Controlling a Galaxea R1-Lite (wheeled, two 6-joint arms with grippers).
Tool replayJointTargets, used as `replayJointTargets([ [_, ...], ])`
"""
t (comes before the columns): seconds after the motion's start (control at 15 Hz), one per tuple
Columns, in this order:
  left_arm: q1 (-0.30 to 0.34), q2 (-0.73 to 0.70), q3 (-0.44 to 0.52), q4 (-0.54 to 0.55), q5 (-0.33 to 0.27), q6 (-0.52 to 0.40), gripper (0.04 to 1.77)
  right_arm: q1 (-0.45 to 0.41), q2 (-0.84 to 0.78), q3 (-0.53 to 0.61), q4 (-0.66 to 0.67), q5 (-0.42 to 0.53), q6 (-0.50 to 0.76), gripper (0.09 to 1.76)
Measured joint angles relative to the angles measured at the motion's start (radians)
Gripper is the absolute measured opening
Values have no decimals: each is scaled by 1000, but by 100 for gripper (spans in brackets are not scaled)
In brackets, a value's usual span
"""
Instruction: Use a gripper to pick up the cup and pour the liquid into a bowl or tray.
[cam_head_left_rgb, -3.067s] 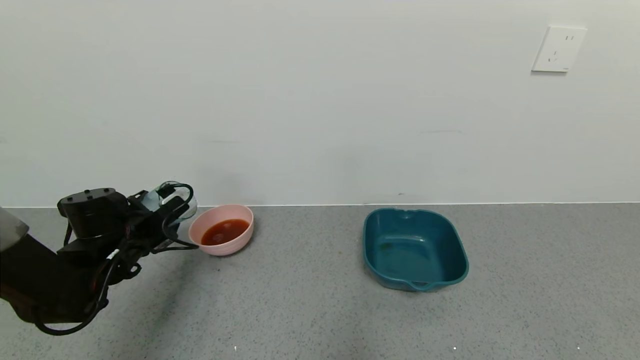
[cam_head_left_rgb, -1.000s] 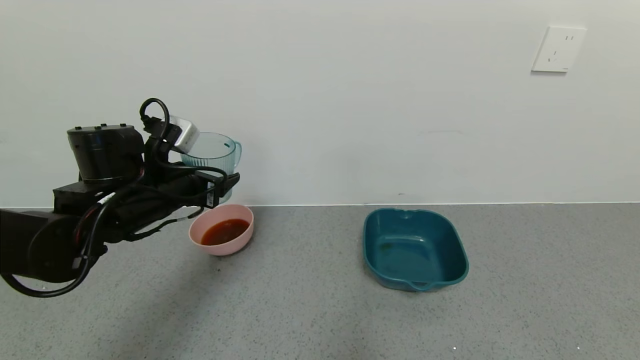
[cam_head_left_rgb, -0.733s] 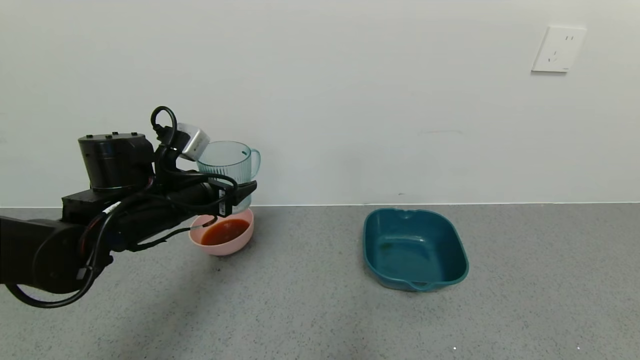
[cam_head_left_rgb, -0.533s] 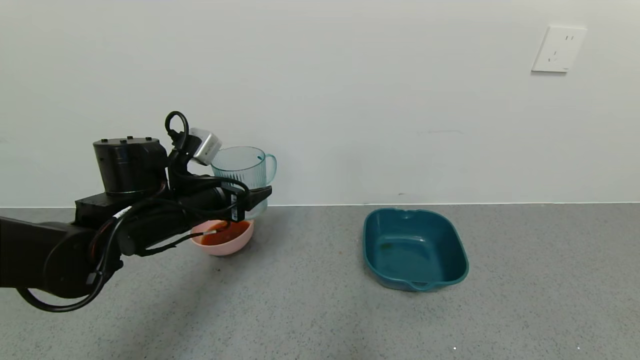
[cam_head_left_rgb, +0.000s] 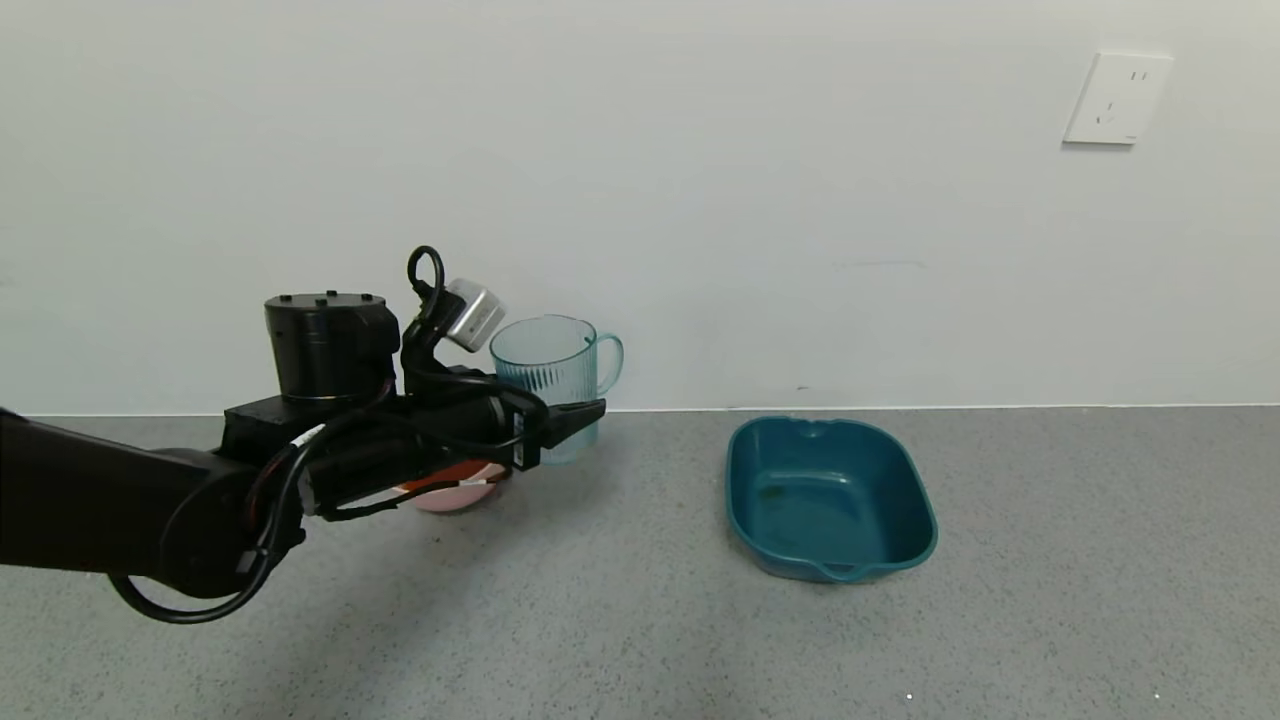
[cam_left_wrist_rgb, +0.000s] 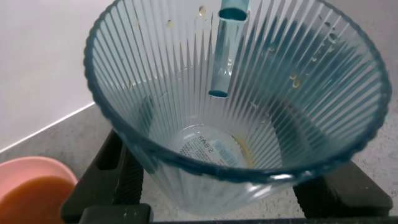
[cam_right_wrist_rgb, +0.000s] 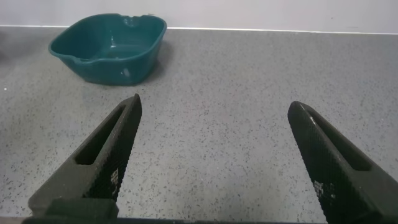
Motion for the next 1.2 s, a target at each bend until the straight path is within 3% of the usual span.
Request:
replayJointTargets([
  [0.67, -62, 214, -146, -171, -4, -64, 131, 0, 0, 0, 0, 0, 0, 171],
  [1.2, -82, 386, -263, -186, 6, -57, 131, 0, 0, 0, 0, 1, 0, 171],
])
